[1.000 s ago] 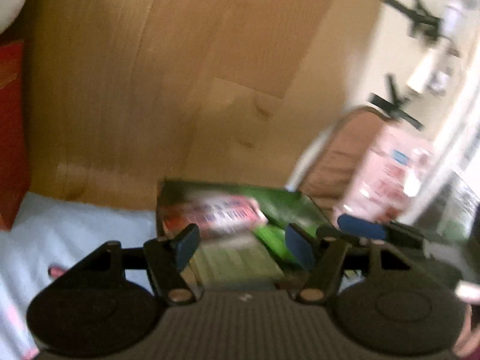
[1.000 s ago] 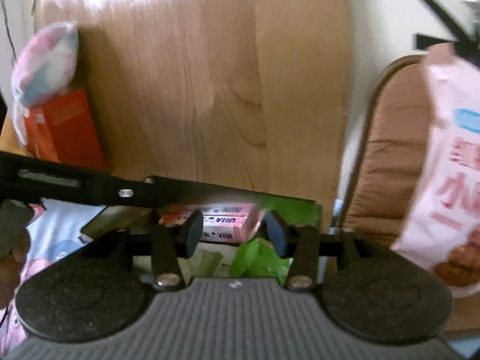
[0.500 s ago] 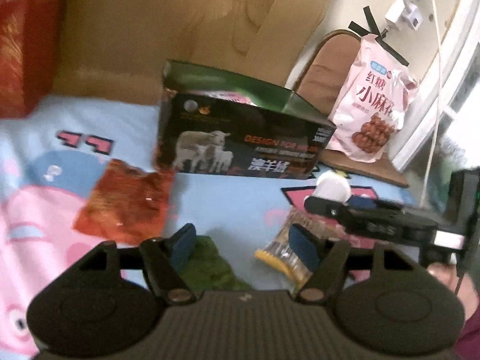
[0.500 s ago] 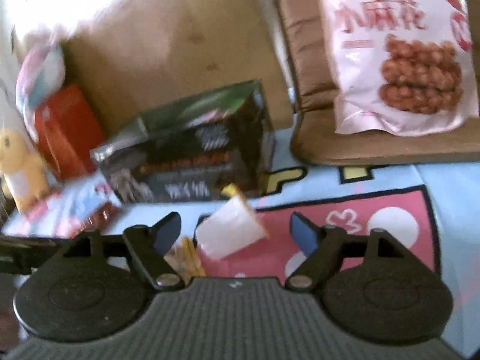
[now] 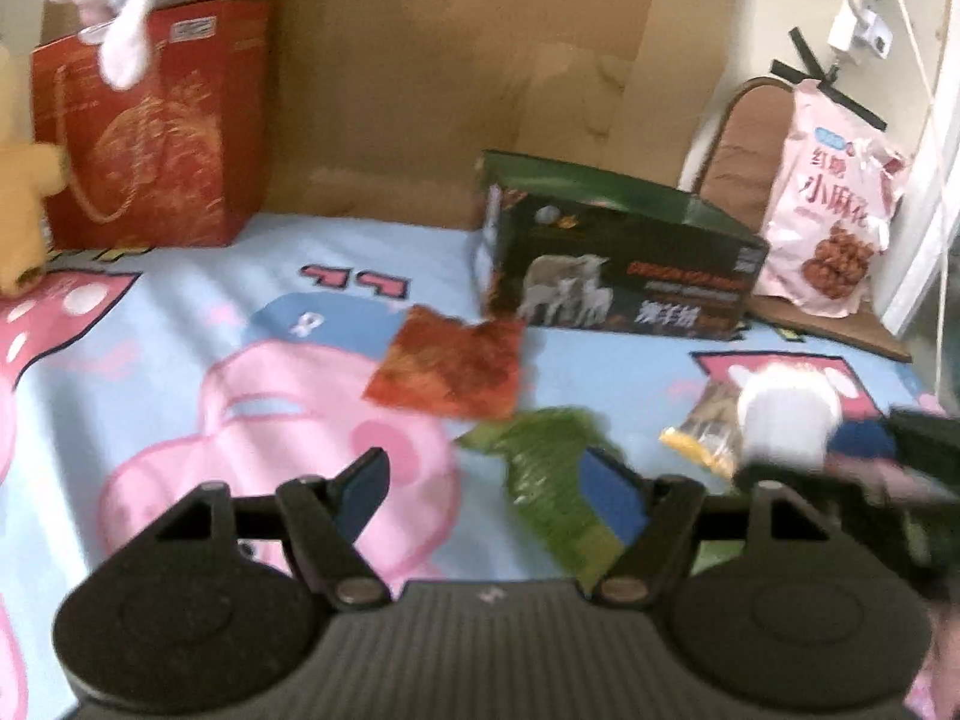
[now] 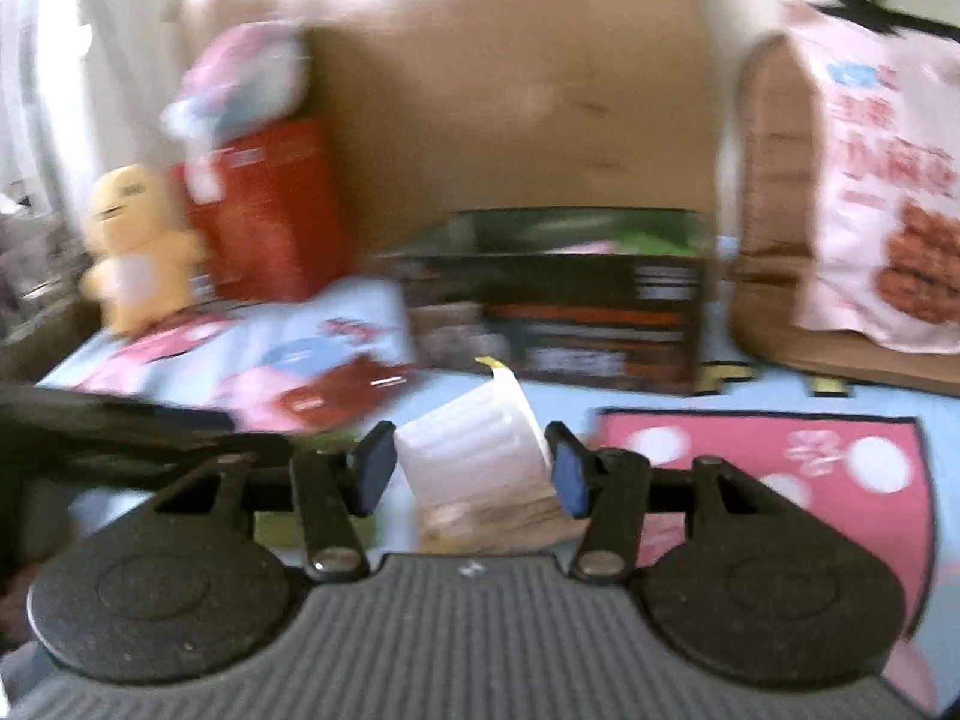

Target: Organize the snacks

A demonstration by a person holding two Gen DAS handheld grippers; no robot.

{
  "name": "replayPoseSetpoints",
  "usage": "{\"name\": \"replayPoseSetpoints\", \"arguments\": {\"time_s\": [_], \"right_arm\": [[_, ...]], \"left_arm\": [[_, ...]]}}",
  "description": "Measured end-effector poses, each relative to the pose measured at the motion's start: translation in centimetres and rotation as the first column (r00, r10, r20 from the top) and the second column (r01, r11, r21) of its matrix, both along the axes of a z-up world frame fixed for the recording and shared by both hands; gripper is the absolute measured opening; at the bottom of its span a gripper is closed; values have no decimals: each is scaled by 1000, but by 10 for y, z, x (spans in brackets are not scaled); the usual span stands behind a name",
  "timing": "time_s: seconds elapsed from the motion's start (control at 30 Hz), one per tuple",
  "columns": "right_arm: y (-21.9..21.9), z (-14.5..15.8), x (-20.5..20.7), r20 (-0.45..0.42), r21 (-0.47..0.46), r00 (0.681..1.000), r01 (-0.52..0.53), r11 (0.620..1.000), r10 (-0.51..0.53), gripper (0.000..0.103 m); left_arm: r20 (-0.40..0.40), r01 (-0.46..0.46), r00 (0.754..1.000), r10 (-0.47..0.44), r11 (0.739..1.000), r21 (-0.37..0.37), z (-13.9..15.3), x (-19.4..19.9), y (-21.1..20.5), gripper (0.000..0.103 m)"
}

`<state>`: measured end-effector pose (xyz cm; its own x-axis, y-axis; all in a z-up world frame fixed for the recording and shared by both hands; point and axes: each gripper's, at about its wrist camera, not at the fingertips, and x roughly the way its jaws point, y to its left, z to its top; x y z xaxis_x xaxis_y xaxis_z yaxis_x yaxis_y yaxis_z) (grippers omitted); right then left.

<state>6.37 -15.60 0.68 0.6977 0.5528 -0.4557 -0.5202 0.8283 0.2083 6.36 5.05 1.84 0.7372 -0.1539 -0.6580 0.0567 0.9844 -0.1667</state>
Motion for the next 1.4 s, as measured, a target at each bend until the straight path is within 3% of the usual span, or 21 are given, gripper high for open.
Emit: {"name": "replayPoseSetpoints", "arguments": {"time_s": [0.23,0.37,0.5,0.57,0.6,0.73,0.83,0.97,1.07,1.13,1.2,1.3,1.33,1.4], "right_arm": [[43,-16,-43,-7,-98,977,-214,972,215,57],[58,-20,-62,7,-170,961,-271,947,276,57],[61,-15,-72,35,-193,966,-246,950,257,59],[57,-12,-75,53,-188,972,-216,958,230,79],[53,-12,-77,68,-184,975,-198,963,213,83],[40,-14,-78,121,-211,986,-84,974,112,85],[24,-10,-76,104,-169,993,-31,985,49,86],[1,-7,-79,33,-57,998,-45,997,47,85],[-9,-12,-84,-50,-1,995,-88,996,88,83],[-9,-16,-88,-90,14,989,-113,993,114,72],[-8,-19,-92,-102,1,987,-124,992,123,63],[-7,-19,-90,-96,-8,989,-115,993,114,52],[-8,-19,-89,-94,4,989,-114,994,114,47],[-9,-16,-87,-84,18,989,-124,992,125,45]], "left_arm": [[1,-35,999,35,999,14,-4,-21,18,73],[-2,-46,999,46,999,13,-6,-28,24,73],[0,-53,999,53,999,10,-7,-33,28,74],[2,-55,998,55,998,2,-7,-35,29,76],[3,-56,998,56,998,-3,-7,-37,30,80],[11,-49,999,50,999,-19,-6,-43,31,84],[3,-10,1000,10,995,-104,-3,-53,36,84],[15,55,998,-53,980,-190,1,-67,39,83],[19,127,992,-126,966,-223,5,-74,34,81],[17,178,984,-179,953,-244,5,-79,29,77],[-1,204,977,-212,943,-263,2,-86,25,63],[-30,198,976,-218,930,-311,-7,-98,28,52],[-42,192,975,-220,918,-346,-9,-101,31,52],[-59,198,966,-252,867,-458,-16,-104,39,52]]}}
